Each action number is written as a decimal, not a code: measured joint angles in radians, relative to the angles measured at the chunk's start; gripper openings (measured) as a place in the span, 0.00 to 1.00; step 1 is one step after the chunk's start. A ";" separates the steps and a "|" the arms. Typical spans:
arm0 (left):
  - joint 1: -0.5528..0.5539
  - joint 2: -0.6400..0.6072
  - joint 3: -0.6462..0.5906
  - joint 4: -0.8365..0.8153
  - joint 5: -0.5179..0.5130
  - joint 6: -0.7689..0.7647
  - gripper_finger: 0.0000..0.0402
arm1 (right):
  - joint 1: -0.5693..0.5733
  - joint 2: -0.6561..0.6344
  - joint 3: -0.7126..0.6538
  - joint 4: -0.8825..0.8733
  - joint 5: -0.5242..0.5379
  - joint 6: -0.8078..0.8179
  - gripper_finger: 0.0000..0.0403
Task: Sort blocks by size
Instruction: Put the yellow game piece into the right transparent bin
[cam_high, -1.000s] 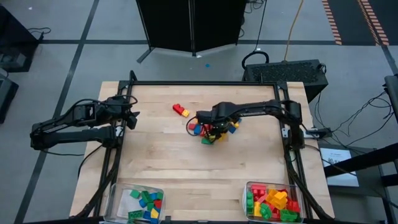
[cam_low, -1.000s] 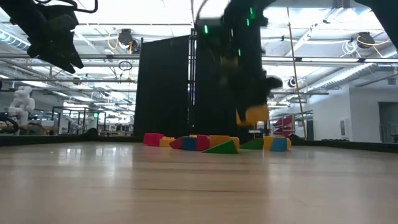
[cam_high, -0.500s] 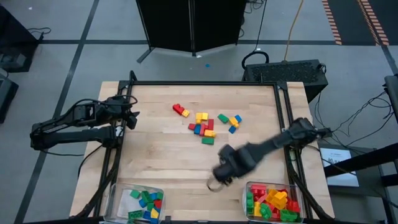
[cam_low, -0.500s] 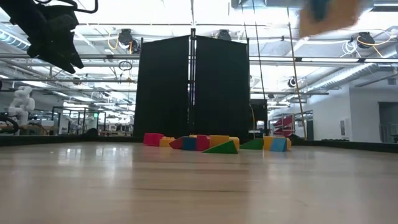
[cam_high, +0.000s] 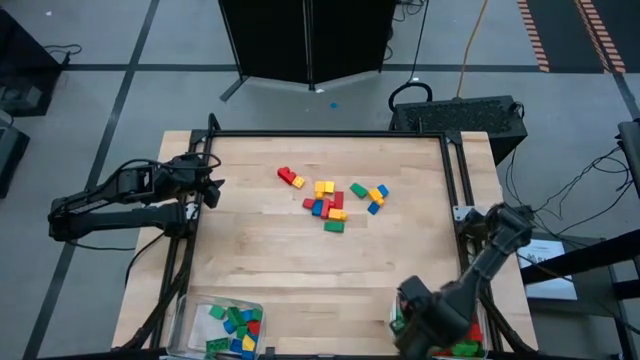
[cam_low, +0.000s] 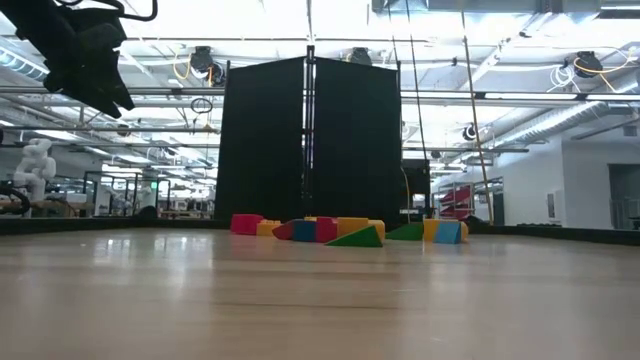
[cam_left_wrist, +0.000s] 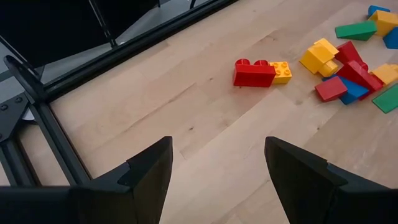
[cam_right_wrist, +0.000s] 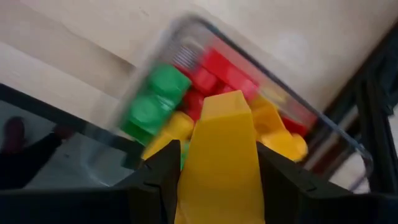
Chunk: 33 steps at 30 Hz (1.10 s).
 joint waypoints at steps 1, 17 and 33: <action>0.000 0.000 0.000 0.000 0.000 0.000 0.64 | 0.013 0.000 -0.010 -0.001 -0.004 0.018 0.37; 0.000 0.000 0.000 0.000 0.001 0.000 0.64 | -0.037 0.000 -0.017 -0.001 -0.133 -0.114 0.87; 0.000 0.000 0.000 0.000 0.001 0.000 0.64 | -0.597 0.030 0.076 0.175 0.494 -0.936 0.83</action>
